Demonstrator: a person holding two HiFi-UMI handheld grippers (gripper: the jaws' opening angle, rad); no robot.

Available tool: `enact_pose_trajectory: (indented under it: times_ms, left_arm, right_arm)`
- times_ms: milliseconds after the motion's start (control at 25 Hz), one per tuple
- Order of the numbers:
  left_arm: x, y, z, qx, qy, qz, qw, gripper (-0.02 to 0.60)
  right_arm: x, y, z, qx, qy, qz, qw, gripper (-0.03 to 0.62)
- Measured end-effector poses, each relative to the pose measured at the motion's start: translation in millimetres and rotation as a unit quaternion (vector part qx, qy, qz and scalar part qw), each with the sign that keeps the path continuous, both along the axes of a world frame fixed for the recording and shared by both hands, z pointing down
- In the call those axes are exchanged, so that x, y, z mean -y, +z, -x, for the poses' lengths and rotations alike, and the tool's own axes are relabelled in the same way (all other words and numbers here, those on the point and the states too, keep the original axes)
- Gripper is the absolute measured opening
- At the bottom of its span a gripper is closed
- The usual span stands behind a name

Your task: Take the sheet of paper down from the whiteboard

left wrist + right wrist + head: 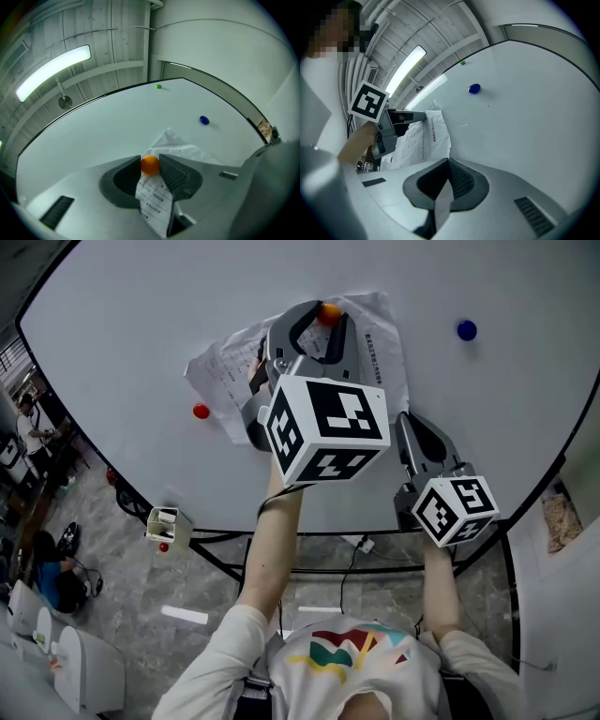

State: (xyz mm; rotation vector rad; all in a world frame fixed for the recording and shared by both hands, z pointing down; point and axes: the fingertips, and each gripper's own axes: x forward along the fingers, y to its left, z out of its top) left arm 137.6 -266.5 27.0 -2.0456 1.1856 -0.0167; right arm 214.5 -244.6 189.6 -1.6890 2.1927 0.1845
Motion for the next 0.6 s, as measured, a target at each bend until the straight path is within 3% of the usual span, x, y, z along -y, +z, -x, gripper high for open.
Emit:
enact_pose_trajectory:
  times_ms: [600]
  left_arm:
    - [3.0,-37.8,12.4,-0.028,0.015,-0.008,0.9995,0.164]
  right_arm:
    - [-3.7,-5.2,6.7,-0.024,0.012,-0.002,1.0,0.015]
